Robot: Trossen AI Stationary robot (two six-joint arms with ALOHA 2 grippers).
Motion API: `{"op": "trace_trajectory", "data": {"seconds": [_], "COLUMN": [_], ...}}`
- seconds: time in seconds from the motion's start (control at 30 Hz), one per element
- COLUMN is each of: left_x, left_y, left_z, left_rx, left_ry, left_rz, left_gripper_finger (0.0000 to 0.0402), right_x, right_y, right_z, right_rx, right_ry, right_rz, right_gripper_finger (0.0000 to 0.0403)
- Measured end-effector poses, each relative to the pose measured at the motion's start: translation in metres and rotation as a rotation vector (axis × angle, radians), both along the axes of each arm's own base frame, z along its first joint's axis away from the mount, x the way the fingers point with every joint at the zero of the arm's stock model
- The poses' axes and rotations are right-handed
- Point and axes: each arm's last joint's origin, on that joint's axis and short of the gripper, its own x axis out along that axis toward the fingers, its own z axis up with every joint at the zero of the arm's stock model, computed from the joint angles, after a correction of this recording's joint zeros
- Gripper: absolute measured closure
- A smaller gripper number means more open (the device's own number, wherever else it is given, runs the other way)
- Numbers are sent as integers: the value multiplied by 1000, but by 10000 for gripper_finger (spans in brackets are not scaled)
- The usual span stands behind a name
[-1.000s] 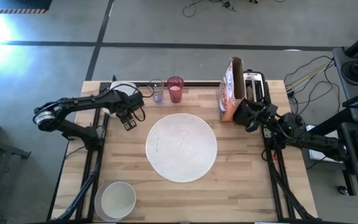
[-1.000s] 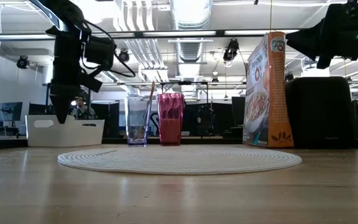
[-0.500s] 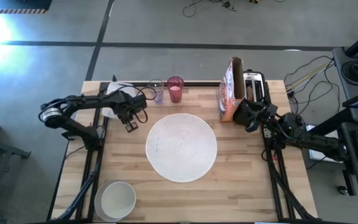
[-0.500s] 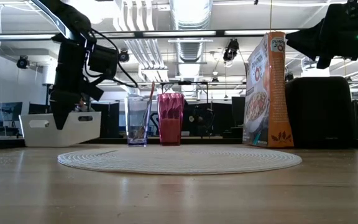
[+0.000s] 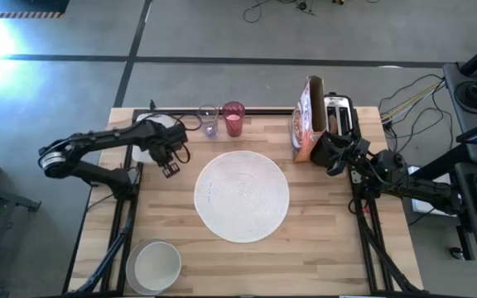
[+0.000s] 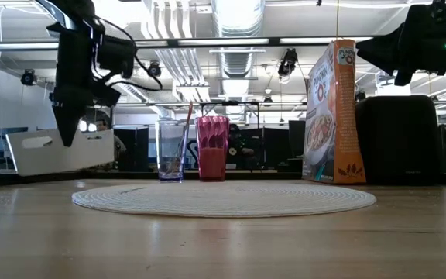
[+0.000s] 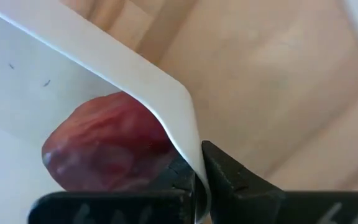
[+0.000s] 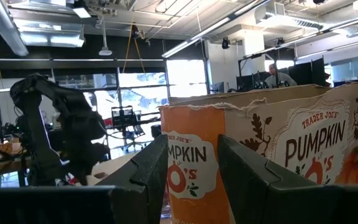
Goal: Arrange a breakfast setting
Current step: Move the white bin to the bottom right of the table
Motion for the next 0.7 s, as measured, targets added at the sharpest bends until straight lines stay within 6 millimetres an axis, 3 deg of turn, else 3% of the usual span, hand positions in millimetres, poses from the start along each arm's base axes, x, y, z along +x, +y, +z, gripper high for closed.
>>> {"op": "trace_trajectory", "data": {"seconds": [0.3,0.7], "left_x": [4,42], "left_y": [-32,-92], "left_z": [14,33], "left_rx": [-14,-24], "left_ry": [-126,-261], "left_rz": [-27,-292], "left_gripper_finger": [401,401], "right_x": [0,0], "right_y": [0,0], "right_z": [0,0], "right_rx": [0,0], "right_ry": [0,0], "right_rz": [-1,0], "right_gripper_finger": [275,275]}}
